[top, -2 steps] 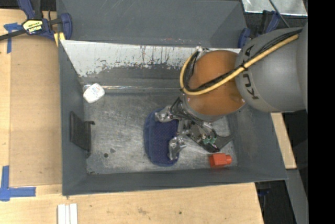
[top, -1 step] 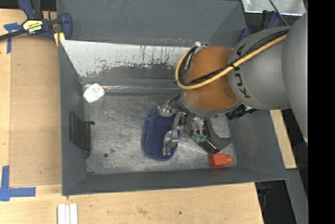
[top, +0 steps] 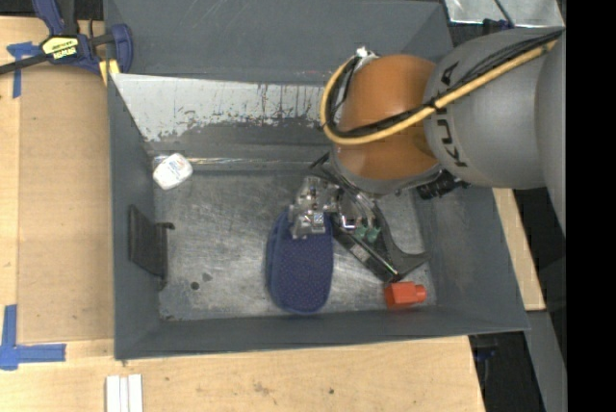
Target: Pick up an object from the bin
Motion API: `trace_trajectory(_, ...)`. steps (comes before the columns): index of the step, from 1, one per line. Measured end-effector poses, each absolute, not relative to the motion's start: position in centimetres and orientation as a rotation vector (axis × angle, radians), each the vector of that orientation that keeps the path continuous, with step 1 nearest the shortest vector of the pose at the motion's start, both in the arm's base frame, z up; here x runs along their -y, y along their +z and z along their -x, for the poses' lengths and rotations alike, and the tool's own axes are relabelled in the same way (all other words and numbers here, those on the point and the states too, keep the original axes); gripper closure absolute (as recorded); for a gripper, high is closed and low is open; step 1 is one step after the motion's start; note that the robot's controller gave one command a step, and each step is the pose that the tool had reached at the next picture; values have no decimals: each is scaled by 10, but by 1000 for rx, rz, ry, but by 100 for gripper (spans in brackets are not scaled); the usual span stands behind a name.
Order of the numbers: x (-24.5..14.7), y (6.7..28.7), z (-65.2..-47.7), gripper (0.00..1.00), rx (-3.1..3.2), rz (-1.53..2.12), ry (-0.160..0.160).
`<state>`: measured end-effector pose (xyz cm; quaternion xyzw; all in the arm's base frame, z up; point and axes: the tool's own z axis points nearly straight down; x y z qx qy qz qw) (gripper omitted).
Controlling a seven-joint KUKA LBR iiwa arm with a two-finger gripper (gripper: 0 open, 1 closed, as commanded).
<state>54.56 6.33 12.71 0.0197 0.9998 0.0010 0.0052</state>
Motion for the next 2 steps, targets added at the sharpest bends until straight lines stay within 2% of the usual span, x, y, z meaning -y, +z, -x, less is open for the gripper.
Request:
trace_trajectory(1,-62,123,-543,0,-3138,-66,1)
trace_trajectory(2,-16,81,-558,0,-3140,-142,9)
